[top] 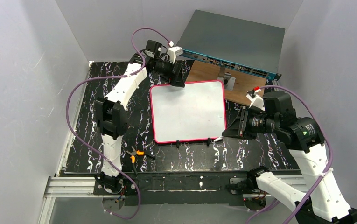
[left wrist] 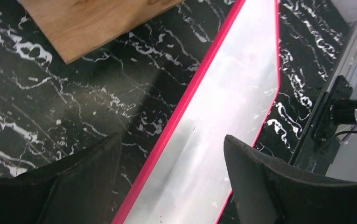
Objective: Write a sentence on the whiteboard
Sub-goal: Hold the whiteboard on the whiteboard stand.
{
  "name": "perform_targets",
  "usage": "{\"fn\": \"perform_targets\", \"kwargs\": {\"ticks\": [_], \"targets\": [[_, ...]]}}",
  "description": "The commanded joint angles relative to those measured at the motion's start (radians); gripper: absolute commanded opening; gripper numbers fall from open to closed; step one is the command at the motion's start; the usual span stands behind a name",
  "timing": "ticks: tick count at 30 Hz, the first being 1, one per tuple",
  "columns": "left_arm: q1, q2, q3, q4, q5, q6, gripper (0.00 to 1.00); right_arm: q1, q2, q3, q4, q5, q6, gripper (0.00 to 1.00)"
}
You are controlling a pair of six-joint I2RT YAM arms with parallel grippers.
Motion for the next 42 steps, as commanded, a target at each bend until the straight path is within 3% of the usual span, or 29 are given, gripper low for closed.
{"fn": "perform_targets", "kwargs": {"ticks": [1,5,16,26,29,32,38,42], "targets": [[0.021,-0.028,-0.005,0.059,0.132,-0.025,0.78,0.002,0.042,0.105,-0.061,0.004,-0.044,0.01],[0.04,-0.033,-0.019,0.074,0.198,-0.029,0.77,0.002,0.071,0.135,-0.087,0.007,-0.048,0.01],[0.041,-0.006,-0.062,0.052,0.161,0.01,0.73,0.002,0.119,0.15,-0.093,-0.001,-0.047,0.01],[0.041,-0.043,-0.204,0.079,0.227,0.005,0.66,0.002,0.127,0.121,-0.051,-0.017,-0.028,0.01],[0.041,-0.045,-0.213,0.085,0.23,0.0,0.59,0.002,0.121,0.116,-0.049,-0.017,-0.023,0.01],[0.041,-0.053,-0.209,0.099,0.229,-0.013,0.44,0.002,0.111,0.107,-0.049,-0.017,-0.018,0.01],[0.04,-0.098,-0.217,0.132,0.247,-0.061,0.0,0.002,0.085,0.089,-0.042,-0.002,-0.008,0.01],[0.04,-0.158,-0.274,0.167,0.238,-0.101,0.0,0.001,0.07,0.078,-0.026,0.006,-0.005,0.01]]}}
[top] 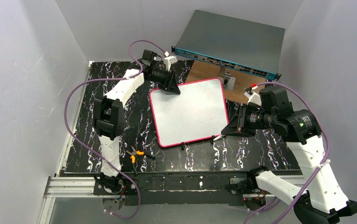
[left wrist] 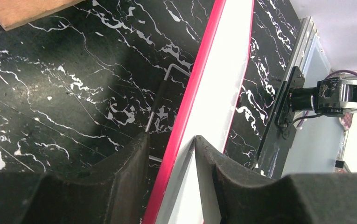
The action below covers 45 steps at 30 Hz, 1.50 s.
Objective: Write a sentence on the whiteboard
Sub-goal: Hold the whiteboard on the whiteboard stand, then write a sentence on the whiteboard.
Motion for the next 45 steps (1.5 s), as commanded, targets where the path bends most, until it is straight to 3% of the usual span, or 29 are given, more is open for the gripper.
{"fn": "perform_targets", "kwargs": {"ticks": [1,13,20,24,29,34,39,45], "targets": [[-0.005,-0.157,-0.062,0.039,0.021,-0.047,0.0,0.001,-0.02,-0.008,0.056,0.008,0.005,0.01],[-0.014,-0.358,-0.237,0.114,-0.169,-0.133,0.0,0.002,-0.065,-0.079,0.142,0.031,0.022,0.01],[-0.1,-0.399,-0.238,0.056,-0.392,-0.141,0.0,0.002,-0.079,-0.098,0.161,0.051,0.018,0.01],[-0.155,-0.455,-0.312,0.063,-0.478,-0.177,0.0,0.002,-0.104,-0.137,0.211,0.064,0.018,0.01],[-0.173,-0.562,-0.478,0.198,-0.482,-0.246,0.0,0.002,-0.153,-0.196,0.295,0.083,0.033,0.01],[-0.173,-0.646,-0.579,0.309,-0.434,-0.184,0.0,0.001,-0.165,-0.226,0.321,0.09,0.046,0.01],[-0.173,-0.642,-0.567,0.327,-0.331,-0.073,0.0,0.002,-0.167,-0.23,0.33,0.099,0.049,0.01],[-0.195,-0.64,-0.543,0.291,-0.373,-0.029,0.0,0.002,-0.207,-0.268,0.364,0.111,0.043,0.01]]}}
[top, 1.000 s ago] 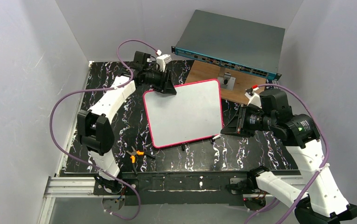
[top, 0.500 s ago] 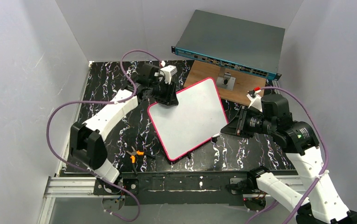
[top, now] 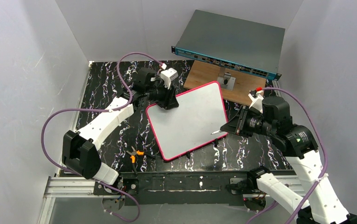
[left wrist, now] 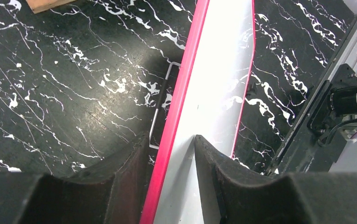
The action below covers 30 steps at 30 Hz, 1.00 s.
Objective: Write a sentence on the whiteboard
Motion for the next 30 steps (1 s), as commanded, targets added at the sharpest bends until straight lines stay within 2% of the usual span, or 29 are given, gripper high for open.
{"fn": "perform_targets", "kwargs": {"ticks": [1,10,20,24,30], "targets": [[-0.023,-0.036,0.044,0.003,0.026,0.075,0.0,0.002,-0.049,-0.039,0.079,0.02,-0.002,0.01],[-0.038,-0.043,0.052,-0.02,-0.048,0.013,0.0,0.002,-0.122,-0.149,0.164,0.022,-0.008,0.01],[-0.043,-0.013,0.103,-0.106,0.04,0.012,0.0,0.002,-0.131,-0.24,0.252,0.005,-0.035,0.01],[-0.046,-0.012,0.111,-0.126,0.001,-0.029,0.0,0.003,-0.162,-0.313,0.375,-0.016,-0.024,0.01],[-0.046,-0.022,0.108,-0.137,-0.064,-0.024,0.0,0.014,-0.261,-0.412,0.628,0.085,-0.034,0.01]]}}
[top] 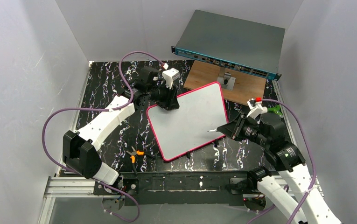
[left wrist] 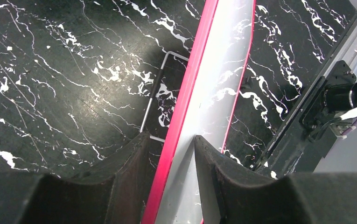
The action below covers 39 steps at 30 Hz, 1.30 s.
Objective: Write a sentence on the whiteboard
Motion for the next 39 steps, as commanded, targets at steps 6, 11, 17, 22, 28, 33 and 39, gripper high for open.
{"fn": "perform_targets", "kwargs": {"ticks": [6,11,17,22,28,33,39], "targets": [[-0.008,-0.046,0.012,-0.023,-0.078,-0.032,0.0,0.047,0.086,-0.004,0.408,-0.017,0.042,0.01],[-0.009,-0.06,-0.004,-0.001,-0.118,-0.07,0.0,0.208,0.199,0.042,0.52,0.121,0.01,0.01],[-0.008,-0.061,-0.004,0.016,-0.139,-0.113,0.0,0.408,0.308,0.135,0.57,0.24,-0.147,0.01],[-0.008,-0.069,-0.041,0.082,-0.134,-0.114,0.0,0.511,0.322,0.085,0.719,0.36,-0.23,0.01],[-0.008,-0.067,-0.042,0.1,-0.128,-0.114,0.0,0.598,0.391,0.027,0.845,0.388,-0.299,0.01],[-0.008,-0.069,-0.038,0.103,-0.129,-0.104,0.0,0.626,0.449,-0.017,0.949,0.411,-0.304,0.01],[-0.009,-0.074,-0.035,0.101,-0.129,-0.1,0.0,0.63,0.465,-0.046,0.967,0.474,-0.298,0.01]]}}
